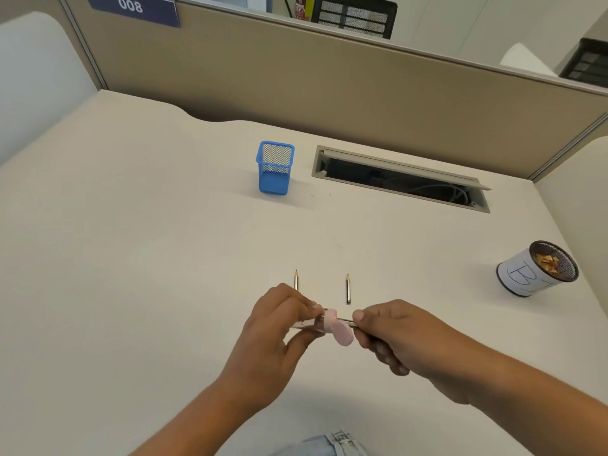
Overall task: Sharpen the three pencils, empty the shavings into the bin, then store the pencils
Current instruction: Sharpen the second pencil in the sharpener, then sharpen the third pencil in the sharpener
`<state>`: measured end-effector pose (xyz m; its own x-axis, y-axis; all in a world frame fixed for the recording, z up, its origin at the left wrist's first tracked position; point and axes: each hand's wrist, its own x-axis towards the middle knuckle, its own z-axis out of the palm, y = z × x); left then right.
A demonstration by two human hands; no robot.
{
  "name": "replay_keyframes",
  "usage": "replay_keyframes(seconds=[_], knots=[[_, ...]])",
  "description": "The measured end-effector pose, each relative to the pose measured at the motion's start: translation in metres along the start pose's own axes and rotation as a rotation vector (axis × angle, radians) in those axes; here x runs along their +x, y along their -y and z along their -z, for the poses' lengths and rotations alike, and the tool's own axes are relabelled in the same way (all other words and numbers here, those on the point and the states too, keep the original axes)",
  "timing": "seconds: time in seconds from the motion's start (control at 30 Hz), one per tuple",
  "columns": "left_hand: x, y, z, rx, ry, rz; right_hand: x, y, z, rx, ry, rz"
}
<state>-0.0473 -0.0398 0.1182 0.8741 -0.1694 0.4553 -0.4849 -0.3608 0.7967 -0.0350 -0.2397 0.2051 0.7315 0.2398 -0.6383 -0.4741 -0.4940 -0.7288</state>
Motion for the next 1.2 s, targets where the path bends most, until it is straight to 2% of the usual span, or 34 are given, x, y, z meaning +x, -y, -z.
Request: replay_keyframes(seconds=[0.1,0.2,0.33,0.5,0.67,0.9,1.2], knots=[[0.000,0.005,0.005,-0.049,-0.065,0.139,-0.001,0.003,0.006,0.028,-0.015,0.024],[0.000,0.009,0.009,-0.163,-0.166,0.322,0.001,0.001,0.011,0.214,0.003,-0.022],[0.006,0.009,0.008,-0.227,-0.232,0.372,0.016,-0.007,0.009,0.304,-0.051,-0.033],[0.009,0.010,0.002,-0.264,-0.253,0.422,0.056,-0.023,0.008,0.107,-0.275,0.036],[0.009,0.015,0.000,-0.148,-0.249,0.507,0.107,-0.043,0.007,-0.276,-0.496,0.078],[0.012,0.023,-0.006,-0.142,-0.219,0.557,0.148,-0.056,0.005,-0.662,-0.550,0.041],[0.017,0.026,-0.018,-0.181,-0.171,0.571,0.164,-0.063,0.003,-0.816,-0.564,0.129]])
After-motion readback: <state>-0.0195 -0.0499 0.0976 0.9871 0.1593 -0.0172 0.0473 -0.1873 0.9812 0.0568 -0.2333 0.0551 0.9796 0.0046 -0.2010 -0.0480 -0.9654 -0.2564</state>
